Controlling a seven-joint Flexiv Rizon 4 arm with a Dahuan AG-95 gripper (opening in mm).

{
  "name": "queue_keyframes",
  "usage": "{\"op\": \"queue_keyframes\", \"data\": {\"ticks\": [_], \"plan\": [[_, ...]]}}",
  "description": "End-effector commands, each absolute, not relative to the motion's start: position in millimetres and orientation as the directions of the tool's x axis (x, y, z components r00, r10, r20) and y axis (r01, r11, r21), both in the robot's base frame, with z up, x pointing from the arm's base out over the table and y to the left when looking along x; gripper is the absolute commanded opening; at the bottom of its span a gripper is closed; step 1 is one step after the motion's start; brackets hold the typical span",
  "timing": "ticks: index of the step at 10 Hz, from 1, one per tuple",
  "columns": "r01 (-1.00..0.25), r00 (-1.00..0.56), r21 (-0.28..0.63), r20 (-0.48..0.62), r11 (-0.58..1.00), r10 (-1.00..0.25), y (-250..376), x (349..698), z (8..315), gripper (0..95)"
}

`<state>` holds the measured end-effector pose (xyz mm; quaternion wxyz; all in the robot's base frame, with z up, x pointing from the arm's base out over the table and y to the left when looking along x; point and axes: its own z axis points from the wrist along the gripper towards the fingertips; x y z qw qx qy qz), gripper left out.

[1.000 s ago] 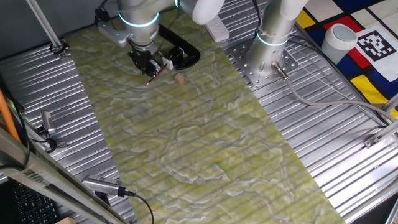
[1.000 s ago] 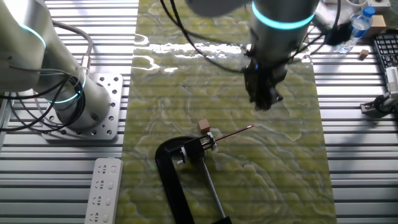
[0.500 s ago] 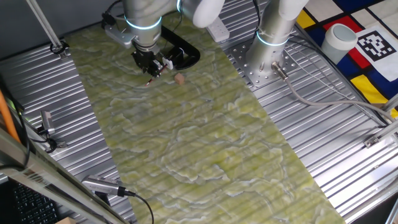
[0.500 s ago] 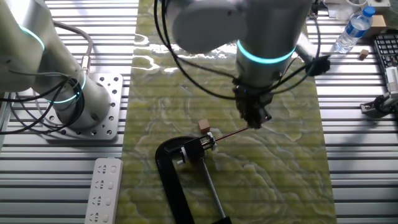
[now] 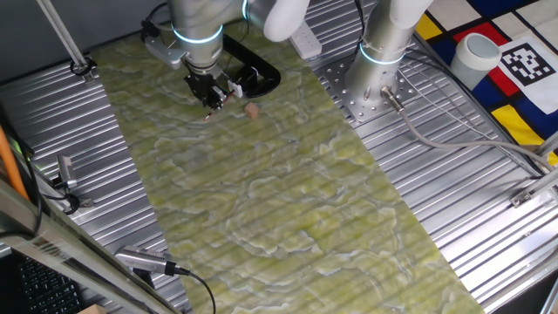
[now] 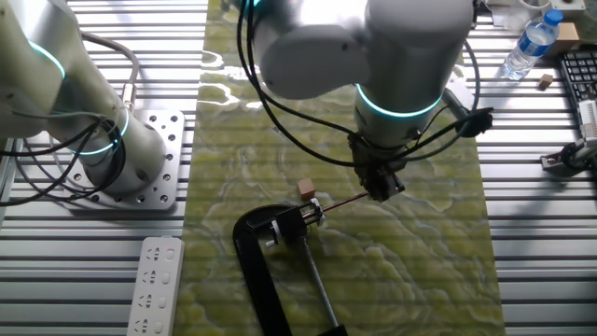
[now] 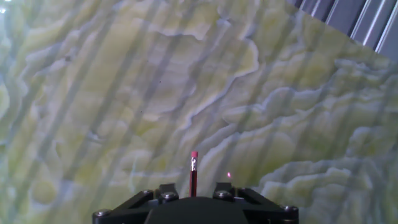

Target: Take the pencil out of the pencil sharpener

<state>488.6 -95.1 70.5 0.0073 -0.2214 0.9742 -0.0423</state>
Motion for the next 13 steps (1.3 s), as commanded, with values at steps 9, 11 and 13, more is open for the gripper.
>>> {"op": "queue_keyframes", "data": {"ticks": [9,11,13], "plan": [[-0.429,-0.902,-0.082,-0.008,0.899,-0.431,-99.0,481.3,51.5,19.0],[-0.427,-0.903,-0.082,-0.011,0.9,-0.43,-99.1,481.3,49.1,19.0],[-0.418,-0.907,-0.082,-0.013,0.905,-0.42,-99.1,481.3,47.9,0.0]]}}
